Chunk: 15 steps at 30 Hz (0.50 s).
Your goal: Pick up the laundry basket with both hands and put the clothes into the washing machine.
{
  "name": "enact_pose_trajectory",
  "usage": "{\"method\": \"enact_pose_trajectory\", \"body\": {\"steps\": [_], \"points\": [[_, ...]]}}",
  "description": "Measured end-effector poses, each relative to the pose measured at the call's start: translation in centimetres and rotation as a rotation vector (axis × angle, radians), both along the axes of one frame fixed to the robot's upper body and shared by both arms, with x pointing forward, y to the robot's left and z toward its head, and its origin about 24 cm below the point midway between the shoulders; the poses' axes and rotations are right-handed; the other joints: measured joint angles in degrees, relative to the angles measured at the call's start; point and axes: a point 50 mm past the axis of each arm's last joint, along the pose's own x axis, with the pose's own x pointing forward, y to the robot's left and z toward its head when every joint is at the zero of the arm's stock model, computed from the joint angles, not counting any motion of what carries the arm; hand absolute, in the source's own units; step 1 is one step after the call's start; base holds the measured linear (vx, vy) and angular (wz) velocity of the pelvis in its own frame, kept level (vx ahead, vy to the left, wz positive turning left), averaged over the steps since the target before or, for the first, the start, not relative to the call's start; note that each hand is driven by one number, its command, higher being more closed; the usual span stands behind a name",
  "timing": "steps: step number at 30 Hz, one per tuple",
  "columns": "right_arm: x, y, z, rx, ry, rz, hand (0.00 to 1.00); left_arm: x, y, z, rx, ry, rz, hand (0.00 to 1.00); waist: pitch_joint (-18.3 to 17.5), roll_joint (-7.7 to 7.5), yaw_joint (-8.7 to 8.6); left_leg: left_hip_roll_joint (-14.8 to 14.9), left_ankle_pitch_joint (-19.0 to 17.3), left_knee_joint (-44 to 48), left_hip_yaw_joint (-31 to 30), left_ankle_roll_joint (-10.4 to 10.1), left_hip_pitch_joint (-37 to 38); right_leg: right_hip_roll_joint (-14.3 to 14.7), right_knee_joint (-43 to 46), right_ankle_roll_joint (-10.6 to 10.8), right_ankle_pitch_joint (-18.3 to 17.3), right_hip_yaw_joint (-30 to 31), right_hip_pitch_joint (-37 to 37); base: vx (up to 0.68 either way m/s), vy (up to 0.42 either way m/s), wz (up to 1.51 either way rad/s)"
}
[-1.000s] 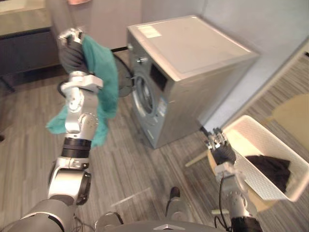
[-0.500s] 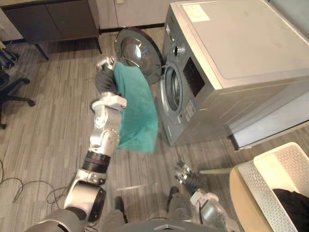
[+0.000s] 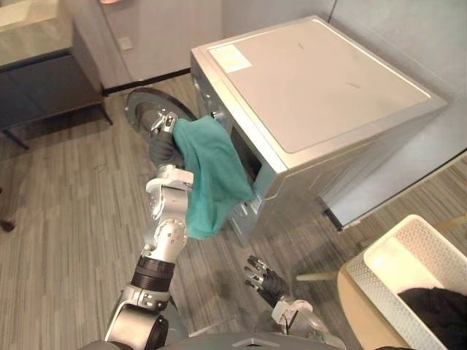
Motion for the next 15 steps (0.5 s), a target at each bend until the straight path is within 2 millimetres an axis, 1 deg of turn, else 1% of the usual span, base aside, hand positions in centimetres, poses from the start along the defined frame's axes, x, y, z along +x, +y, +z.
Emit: {"method": "enact_pose_trajectory", "body": {"steps": [1,2,3,4,5,6,7,8,9,10,11,12,13,14,15], "points": [[-0.1,-0.5,-0.1,-0.022,0.001,0.003,1.0,-0.1,0.1,-0.3,-0.001,0.009,0.002,1.0,-0.7,1.08,0.24,-1.4,5.7,-5.0,-2.5,0.9,1.2,-0.2,-0.3,1.7,-0.1,1.3,0.1,0.27,0.447,-1.0],[-0.3,-1.1,-0.2,-0.051,0.004,0.015,1.0,-0.2,0.0,-0.6,-0.007,0.019,0.003,1.0,-1.4,2.33,0.98,-2.0,12.5,-6.3,-5.1,1.4,1.5,0.3,-1.0,4.0,-0.5,2.9,0.1,0.27,0.515,-0.84],[-0.2,-0.8,-0.8,-0.056,0.028,0.008,1.0,-0.3,0.3,-0.8,0.009,0.025,0.008,1.0,-2.1,0.21,0.83,-3.0,7.8,-4.0,-5.1,-5.2,1.4,-1.3,-2.1,6.0,-1.6,4.1,0.5,0.2,0.395,-0.56],[-0.2,0.0,-1.2,-0.033,0.051,-0.008,1.0,-0.2,0.6,-0.8,0.031,0.025,0.009,1.0,-1.7,-1.43,0.54,-4.7,6.3,-2.6,-4.1,-3.8,0.9,-3.1,-2.4,5.6,-1.3,4.1,0.4,0.23,0.455,-0.17],[-0.3,0.9,-1.3,-0.005,0.058,-0.017,1.0,-0.3,1.1,-1.0,0.038,0.031,0.02,1.0,-1.9,-2.61,0.87,-5.6,4.3,0.2,-3.4,-2.9,-0.6,-3.6,-2.9,5.9,-0.3,4.2,0.2,0.18,0.318,-0.05],[-0.4,1.4,-1.3,0.006,0.059,-0.015,1.0,-0.4,1.6,-1.2,0.048,0.034,0.032,1.0,-2.4,-3.42,1.28,-6.5,1.6,4.2,-2.7,-2.0,-1.9,-4.8,-3.7,7.7,1.2,4.0,0.5,0.17,0.303,-0.13],[-0.1,1.4,-1.2,0.007,0.052,-0.017,1.0,-0.5,1.7,-1.3,0.048,0.036,0.035,1.0,-2.4,-3.12,1.3,-6.9,-0.6,7.2,-1.9,-1.4,-2.7,-5.5,-4.3,9.1,2.1,4.5,1.2,0.11,0.205,-0.24],[0.1,1.4,-1.1,0.006,0.046,-0.015,1.0,-0.6,1.8,-1.3,0.042,0.034,0.034,1.0,-2.4,-3.05,1.56,-7.0,-2.1,8.8,-0.9,-0.9,-3.0,-6.2,-4.8,9.3,2.3,5.4,1.1,0.09,0.281,-0.53],[0.6,1.5,-1.0,0.005,0.039,-0.008,1.0,-0.7,1.8,-1.2,0.04,0.028,0.035,1.0,-2.4,-2.38,2.22,-7.1,-4.7,11.7,1.3,0.0,-3.9,-7.5,-5.5,10.0,2.7,7.1,0.3,0.07,0.28,-0.88],[1.1,1.7,-1.1,0.0,0.038,0.007,1.0,-0.7,1.9,-1.2,0.04,0.028,0.038,1.0,-2.9,-1.57,2.59,-7.0,-6.7,13.7,3.8,1.1,-5.1,-8.7,-6.1,10.9,4.3,8.8,-2.0,0.05,0.324,-0.99],[1.3,1.8,-1.0,-0.004,0.036,0.018,1.0,-0.7,1.9,-1.2,0.04,0.028,0.04,1.0,-3.2,-0.99,2.72,-6.5,-7.2,14.0,5.3,1.5,-5.6,-9.1,-6.1,10.5,5.7,9.4,-3.7,0.02,0.251,-1.26],[1.8,2.2,-1.1,-0.012,0.038,0.048,1.0,-0.7,2.3,-1.2,0.04,0.03,0.051,1.0,-3.7,-0.12,3.37,-5.7,-7.4,13.1,8.8,2.3,-5.7,-9.6,-5.6,8.2,9.5,9.5,-8.0,0.03,0.316,-1.55],[2.4,2.3,-1.2,-0.034,0.036,0.079,1.0,-0.7,2.3,-1.3,0.04,0.033,0.051,1.0,-3.9,0.29,4.25,-5.1,-6.7,10.7,13.0,3.1,-4.5,-10.2,-6.4,4.6,14.7,6.3,-11.3,0.05,0.27,-1.61],[2.7,2.5,-1.1,-0.046,0.031,0.093,1.0,-0.8,2.3,-1.4,0.039,0.036,0.051,1.0,-4.0,0.38,4.24,-4.9,-6.2,9.0,15.3,3.7,-3.4,-10.8,-7.8,3.1,17.1,2.7,-11.6,0.08,0.23,-1.48],[2.9,2.7,-1.1,-0.055,0.03,0.114,1.0,-1.0,2.7,-1.6,0.022,0.044,0.068,1.0,-3.9,0.4,3.99,-4.5,-5.7,6.6,18.8,4.6,-1.1,-11.3,-4.0,0.9,15.7,-6.4,-13.2,0.08,0.143,-1.09]]}}
